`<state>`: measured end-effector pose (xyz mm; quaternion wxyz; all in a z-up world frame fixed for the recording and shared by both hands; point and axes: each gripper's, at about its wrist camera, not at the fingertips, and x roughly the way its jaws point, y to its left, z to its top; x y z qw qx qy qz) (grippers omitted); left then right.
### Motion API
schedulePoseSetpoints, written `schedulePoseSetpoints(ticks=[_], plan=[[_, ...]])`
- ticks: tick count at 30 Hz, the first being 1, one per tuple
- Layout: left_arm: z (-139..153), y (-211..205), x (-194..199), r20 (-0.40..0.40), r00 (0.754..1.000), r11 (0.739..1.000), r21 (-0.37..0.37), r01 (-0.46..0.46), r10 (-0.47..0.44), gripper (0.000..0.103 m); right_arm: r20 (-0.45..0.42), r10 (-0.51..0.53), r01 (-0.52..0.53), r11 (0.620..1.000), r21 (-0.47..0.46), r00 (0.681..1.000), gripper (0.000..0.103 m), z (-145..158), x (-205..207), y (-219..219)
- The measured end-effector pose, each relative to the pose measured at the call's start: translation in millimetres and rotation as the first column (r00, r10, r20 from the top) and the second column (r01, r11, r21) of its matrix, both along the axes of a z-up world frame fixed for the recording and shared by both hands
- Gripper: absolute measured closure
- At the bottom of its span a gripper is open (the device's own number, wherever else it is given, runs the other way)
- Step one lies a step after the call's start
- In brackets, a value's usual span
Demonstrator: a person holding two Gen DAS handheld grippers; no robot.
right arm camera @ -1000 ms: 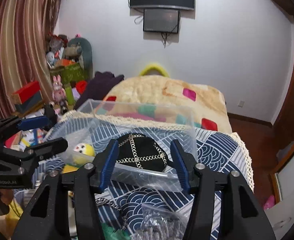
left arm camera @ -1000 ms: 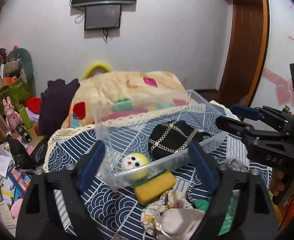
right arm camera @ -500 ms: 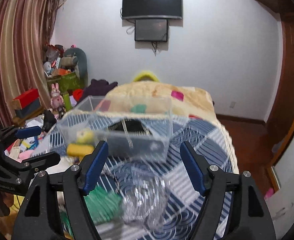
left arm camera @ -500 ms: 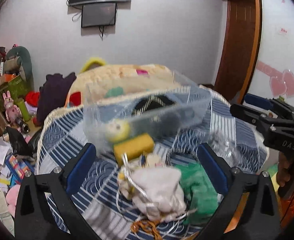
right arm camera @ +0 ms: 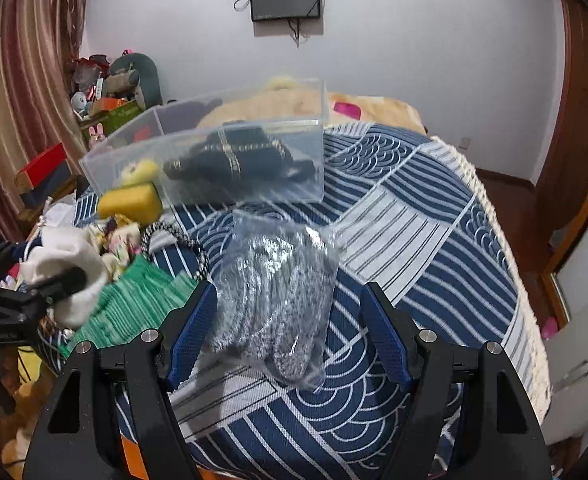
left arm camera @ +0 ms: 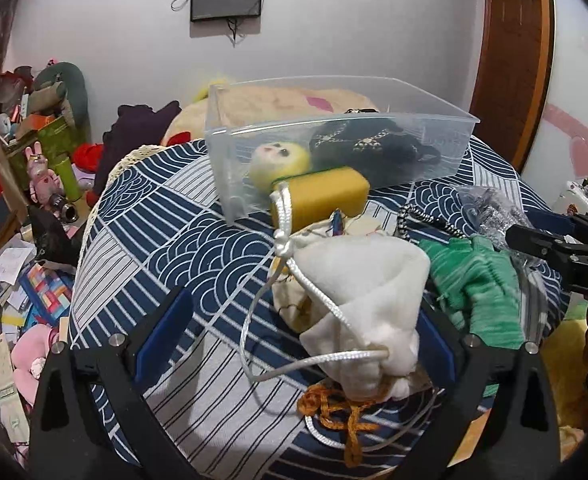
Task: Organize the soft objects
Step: 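Grasp white pouch with left tool while right tool grasps bagged grey glove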
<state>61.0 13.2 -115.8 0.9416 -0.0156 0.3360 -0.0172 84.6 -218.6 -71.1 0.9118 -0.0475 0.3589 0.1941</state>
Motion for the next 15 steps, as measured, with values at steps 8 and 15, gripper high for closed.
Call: schedulePoseSetpoints(ticks=[8,15], plan=[[-3,-7,-21,0.021,0.998,0.999,-0.003,0.051,-0.051,0.041,0.000,0.026,-0.026,1.000,0.005,1.000,0.061,-3,-4,0],[5,-26,-33,0.067,0.994,0.991,0.102,0.082,-0.089,0.071,0.012,0.015,-0.015,0.999,0.039,1.000,0.079,1,-7,-4]])
